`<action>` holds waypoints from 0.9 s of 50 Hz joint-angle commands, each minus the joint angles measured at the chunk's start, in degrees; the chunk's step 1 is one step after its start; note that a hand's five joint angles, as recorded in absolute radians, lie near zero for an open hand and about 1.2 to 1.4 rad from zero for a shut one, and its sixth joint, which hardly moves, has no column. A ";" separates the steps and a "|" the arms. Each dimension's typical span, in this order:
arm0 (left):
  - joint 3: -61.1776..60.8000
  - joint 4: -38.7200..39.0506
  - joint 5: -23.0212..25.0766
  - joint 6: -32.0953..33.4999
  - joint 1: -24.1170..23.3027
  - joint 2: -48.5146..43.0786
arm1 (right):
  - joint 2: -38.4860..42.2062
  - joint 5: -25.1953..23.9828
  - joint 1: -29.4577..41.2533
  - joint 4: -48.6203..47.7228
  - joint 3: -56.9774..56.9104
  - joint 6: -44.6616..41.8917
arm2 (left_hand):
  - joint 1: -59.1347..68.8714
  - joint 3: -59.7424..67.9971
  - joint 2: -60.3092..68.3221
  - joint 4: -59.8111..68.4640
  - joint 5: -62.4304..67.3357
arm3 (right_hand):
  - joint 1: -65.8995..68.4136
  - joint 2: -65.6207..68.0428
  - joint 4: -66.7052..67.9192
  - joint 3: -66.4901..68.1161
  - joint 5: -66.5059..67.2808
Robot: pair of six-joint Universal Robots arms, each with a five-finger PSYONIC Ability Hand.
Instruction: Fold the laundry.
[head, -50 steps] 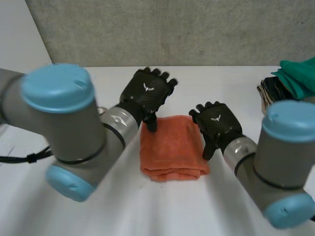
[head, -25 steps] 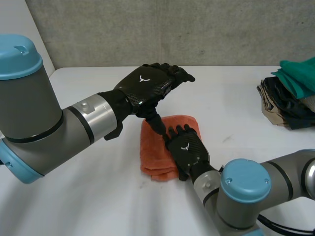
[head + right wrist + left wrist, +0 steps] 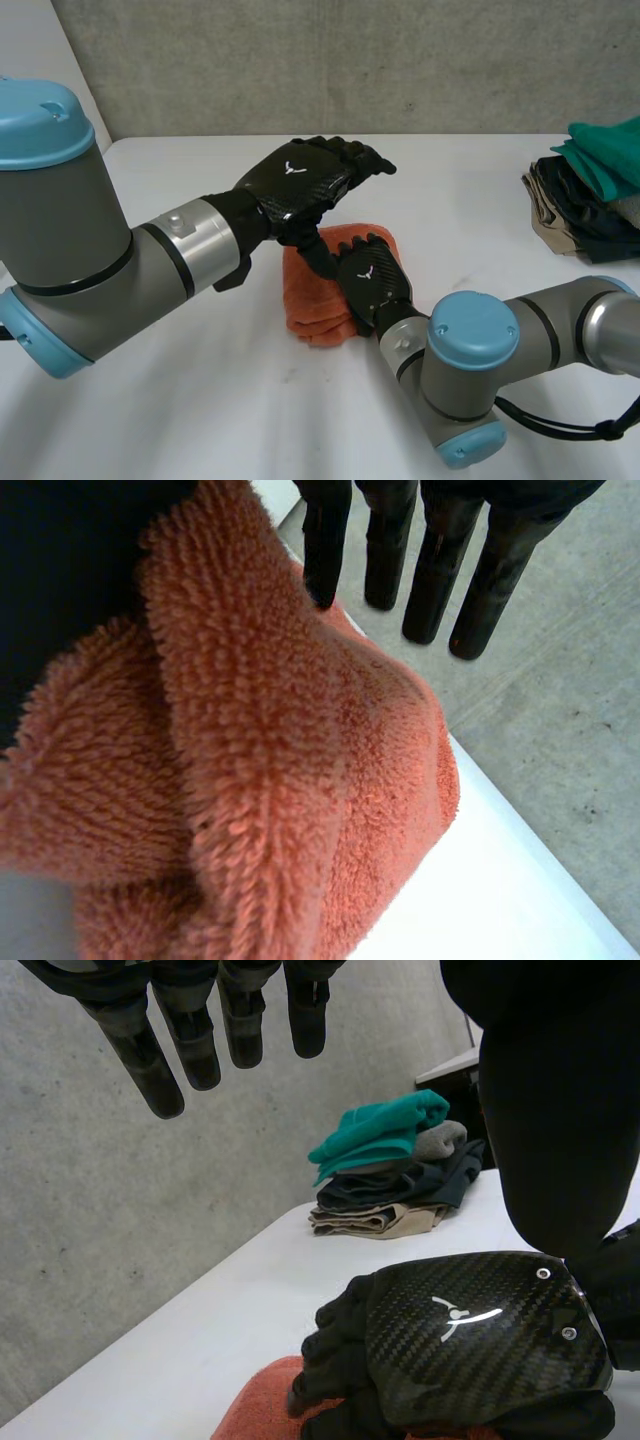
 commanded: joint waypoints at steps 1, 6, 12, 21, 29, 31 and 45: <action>-0.03 0.00 0.00 0.01 -0.13 -0.29 | 2.63 -0.21 -0.13 2.42 -3.22 0.14 | 0.51 -0.01 -0.06 -0.05 -0.21 | 34.02 32.95 32.90 32.36 34.80; 0.06 0.00 0.00 -0.08 0.04 -0.11 | 2.63 0.31 -0.66 4.09 -5.78 0.85 | 0.51 -0.01 -0.06 -0.05 -0.21 | 58.56 57.49 57.45 56.91 59.35; 0.06 0.00 0.00 -0.17 0.22 0.41 | -0.97 0.49 -4.08 4.18 -5.78 1.81 | 0.51 -0.01 -0.06 -0.05 -0.21 | 58.56 57.49 57.45 56.91 59.35; 0.15 0.00 0.00 -0.17 0.31 0.50 | -3.25 -1.17 -12.69 4.53 -5.60 1.38 | 0.51 -0.01 -0.06 -0.05 -0.21 | 58.56 57.49 57.45 56.91 59.35; 0.24 0.08 -0.09 -0.17 0.39 0.59 | -4.05 -7.41 -18.23 2.16 -13.67 1.99 | 0.51 -0.01 -0.06 -0.05 -0.21 | 58.56 57.49 57.45 56.91 59.35; 0.24 0.00 -0.09 -0.17 0.39 0.59 | -3.96 -8.29 -19.11 1.37 -15.52 1.99 | 0.51 -0.01 -0.06 -0.05 -0.21 | 58.56 57.49 57.45 56.91 59.35; 0.24 0.00 -0.18 -0.17 0.31 1.29 | -1.68 -12.08 -36.85 -8.74 -37.22 17.35 | 0.51 -0.01 -0.06 -0.05 -0.21 | 58.56 57.49 57.45 56.91 59.35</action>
